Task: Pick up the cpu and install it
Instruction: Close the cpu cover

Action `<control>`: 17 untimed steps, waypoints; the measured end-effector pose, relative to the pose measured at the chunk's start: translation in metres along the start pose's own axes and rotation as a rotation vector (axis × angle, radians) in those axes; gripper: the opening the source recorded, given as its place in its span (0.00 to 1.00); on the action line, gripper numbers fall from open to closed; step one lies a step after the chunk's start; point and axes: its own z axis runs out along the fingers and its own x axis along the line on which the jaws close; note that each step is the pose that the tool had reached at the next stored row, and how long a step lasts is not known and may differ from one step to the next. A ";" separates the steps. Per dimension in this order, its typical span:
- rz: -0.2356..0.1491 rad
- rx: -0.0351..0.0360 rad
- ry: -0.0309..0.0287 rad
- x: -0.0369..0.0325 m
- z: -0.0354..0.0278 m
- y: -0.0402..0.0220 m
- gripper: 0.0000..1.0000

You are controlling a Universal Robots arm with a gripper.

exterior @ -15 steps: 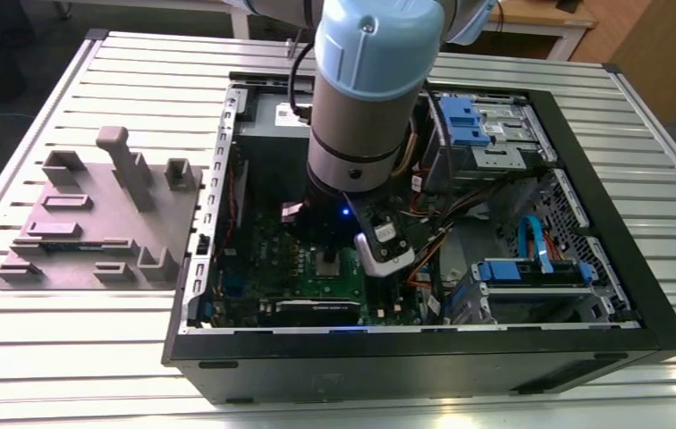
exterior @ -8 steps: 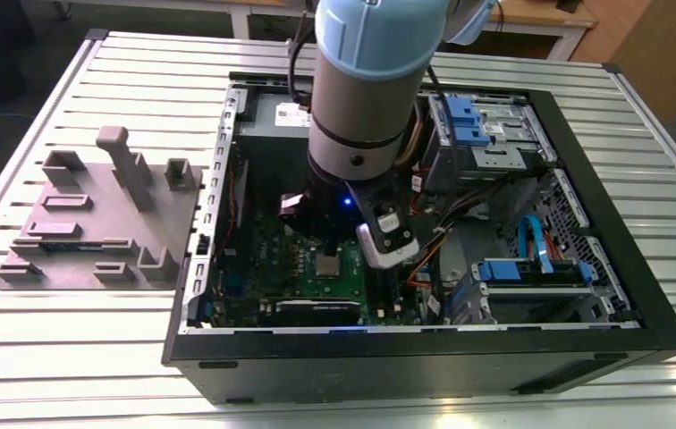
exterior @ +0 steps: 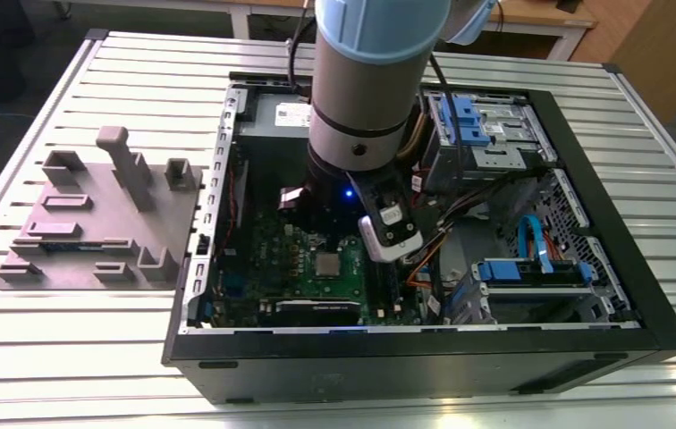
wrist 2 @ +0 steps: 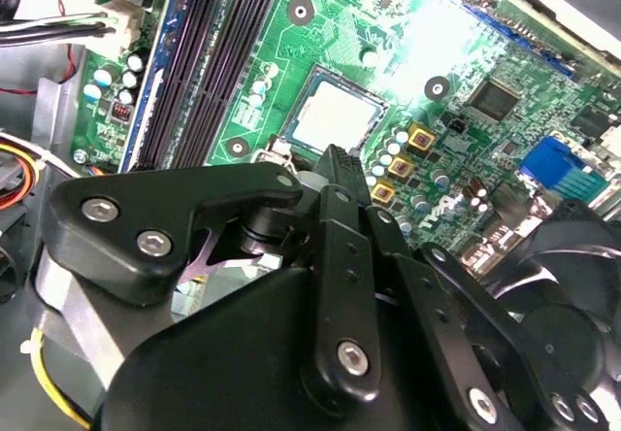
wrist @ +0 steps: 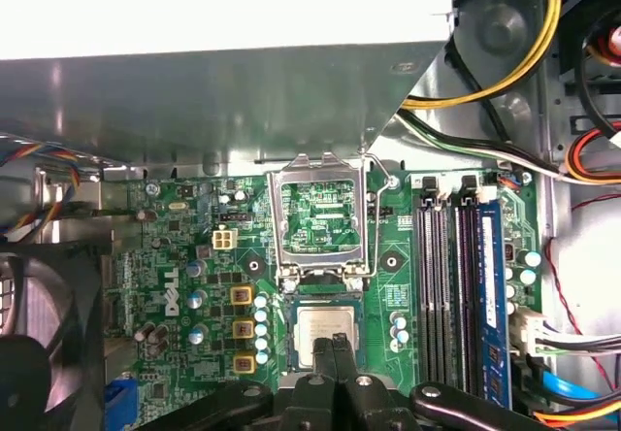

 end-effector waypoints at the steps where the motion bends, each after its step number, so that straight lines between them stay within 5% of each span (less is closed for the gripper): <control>1: 0.000 0.0000 -0.0005 0.0000 0.0000 0.0000 0.10; 8: -0.009 0.0004 -0.0002 0.0001 -0.0001 0.0000 0.10; 17: -0.171 0.0049 0.0072 0.0001 0.0000 0.0000 0.10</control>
